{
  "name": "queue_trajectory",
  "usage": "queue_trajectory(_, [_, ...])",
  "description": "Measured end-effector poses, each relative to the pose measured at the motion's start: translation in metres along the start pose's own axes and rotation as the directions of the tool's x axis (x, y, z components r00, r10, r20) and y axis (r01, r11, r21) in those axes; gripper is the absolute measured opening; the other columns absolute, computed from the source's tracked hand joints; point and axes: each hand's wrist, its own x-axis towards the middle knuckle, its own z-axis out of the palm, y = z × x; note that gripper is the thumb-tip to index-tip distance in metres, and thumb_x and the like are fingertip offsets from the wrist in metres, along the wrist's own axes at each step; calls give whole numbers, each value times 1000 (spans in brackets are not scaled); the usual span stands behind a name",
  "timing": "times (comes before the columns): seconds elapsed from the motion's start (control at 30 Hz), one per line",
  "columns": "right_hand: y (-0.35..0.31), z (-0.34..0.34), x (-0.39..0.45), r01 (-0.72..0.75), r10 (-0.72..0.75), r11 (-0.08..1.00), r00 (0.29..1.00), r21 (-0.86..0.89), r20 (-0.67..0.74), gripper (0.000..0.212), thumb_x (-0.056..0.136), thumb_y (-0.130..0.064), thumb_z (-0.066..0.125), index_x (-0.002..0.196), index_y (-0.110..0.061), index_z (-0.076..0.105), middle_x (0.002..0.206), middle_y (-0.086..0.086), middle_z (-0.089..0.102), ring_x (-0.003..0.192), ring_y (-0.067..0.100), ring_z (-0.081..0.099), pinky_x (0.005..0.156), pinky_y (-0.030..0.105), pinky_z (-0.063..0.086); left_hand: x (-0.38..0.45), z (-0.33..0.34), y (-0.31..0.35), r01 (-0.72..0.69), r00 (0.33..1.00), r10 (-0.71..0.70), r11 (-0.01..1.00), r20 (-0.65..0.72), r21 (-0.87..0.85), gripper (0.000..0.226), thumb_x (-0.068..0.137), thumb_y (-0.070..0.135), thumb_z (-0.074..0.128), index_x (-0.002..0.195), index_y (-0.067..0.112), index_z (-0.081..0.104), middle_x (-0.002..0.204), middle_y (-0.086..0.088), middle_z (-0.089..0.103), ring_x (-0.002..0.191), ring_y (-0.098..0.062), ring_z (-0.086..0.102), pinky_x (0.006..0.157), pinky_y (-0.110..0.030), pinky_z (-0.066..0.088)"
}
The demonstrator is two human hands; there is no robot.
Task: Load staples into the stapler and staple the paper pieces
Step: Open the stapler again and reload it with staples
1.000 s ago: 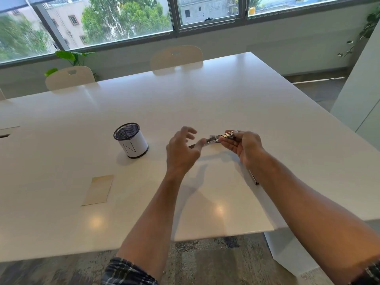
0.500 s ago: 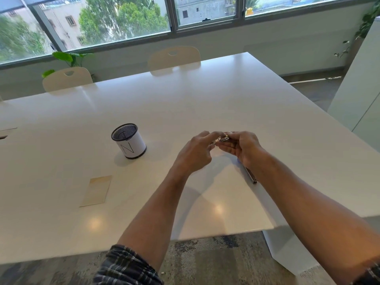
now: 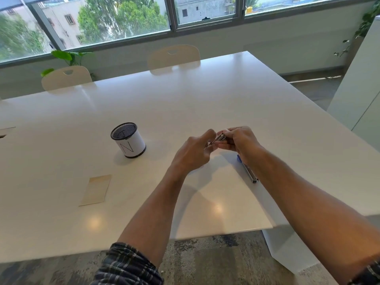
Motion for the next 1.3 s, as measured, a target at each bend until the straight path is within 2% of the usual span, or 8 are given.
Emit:
queue_trajectory(0.2, [-5, 5, -1, 74, -75, 990, 997, -119, -9, 27, 106, -5, 48, 99, 4, 72, 79, 21, 77, 62, 21, 75, 62, 26, 64, -6, 6, -4, 61, 994, -71, 991, -78, -121, 7, 104, 28, 52, 101, 28, 45, 80, 1, 69, 55, -15, 70, 56, -45, 59])
queue_trajectory(0.33, [-9, 7, -1, 131, -142, 970, 989, -205, -39, 27, 106, -7, 49, 96, 3, 72, 77, 19, 77, 61, 22, 75, 58, 26, 63, -8, 8, -8, 184, 971, -223, 929, -87, -323, 14, 99, 31, 52, 103, 31, 39, 84, -3, 74, 57, -15, 73, 56, -43, 63])
queue_trajectory(0.53, [-13, 8, -1, 234, -262, 860, 965, -454, 2, 27, 104, -12, 50, 94, -7, 74, 76, 14, 78, 67, 25, 77, 64, 31, 64, -10, 5, -14, 369, 923, -363, 745, 125, -555, 22, 95, 14, 58, 112, 25, 49, 92, -11, 78, 75, -25, 77, 59, -36, 58])
queue_trajectory(0.77, [-19, -15, 1, 213, -144, 940, 957, -267, 253, 23, 106, -2, 48, 102, 4, 70, 93, 26, 76, 78, 28, 77, 69, 28, 63, -13, -11, -13, 466, 881, -382, 586, 281, -663, 25, 90, 7, 70, 114, 9, 63, 105, -15, 77, 77, -20, 64, 60, -32, 47])
queue_trajectory(0.9, [-19, -37, 0, 187, -52, 928, 921, -322, 387, 20, 92, -3, 71, 106, 12, 66, 95, 21, 77, 86, 28, 77, 74, 24, 61, -17, -13, -11, 372, 928, -308, 758, 209, -536, 38, 79, 12, 86, 111, 20, 69, 110, -4, 75, 81, -13, 66, 70, -25, 53])
queue_trajectory(1.03, [-11, -44, 0, 343, -53, 657, 909, -671, 413, 13, 81, -5, 85, 91, -5, 77, 91, 17, 77, 80, 24, 71, 84, 40, 60, -18, -5, -5, 217, 972, -186, 946, 147, -241, 41, 74, 16, 87, 103, 34, 65, 104, 11, 71, 85, -9, 64, 69, -16, 49])
queue_trajectory(1.1, [-6, -43, -2, 391, -93, 600, 901, -698, 425, 13, 78, -3, 87, 83, -11, 78, 86, 13, 78, 76, 22, 69, 82, 42, 59, -20, 1, -2, 130, 984, -108, 979, 144, -154, 41, 76, 5, 85, 107, 23, 65, 102, 8, 68, 80, -7, 58, 68, -18, 45])
queue_trajectory(1.3, [3, -41, -4, 549, -270, 457, 835, -700, 479, 26, 70, 1, 89, 75, -22, 78, 77, -2, 77, 73, 16, 73, 74, 22, 56, -25, 6, 1, -68, 991, 59, 995, 124, 70, 39, 79, -6, 77, 111, 11, 63, 116, -1, 64, 91, -23, 63, 76, -35, 55])
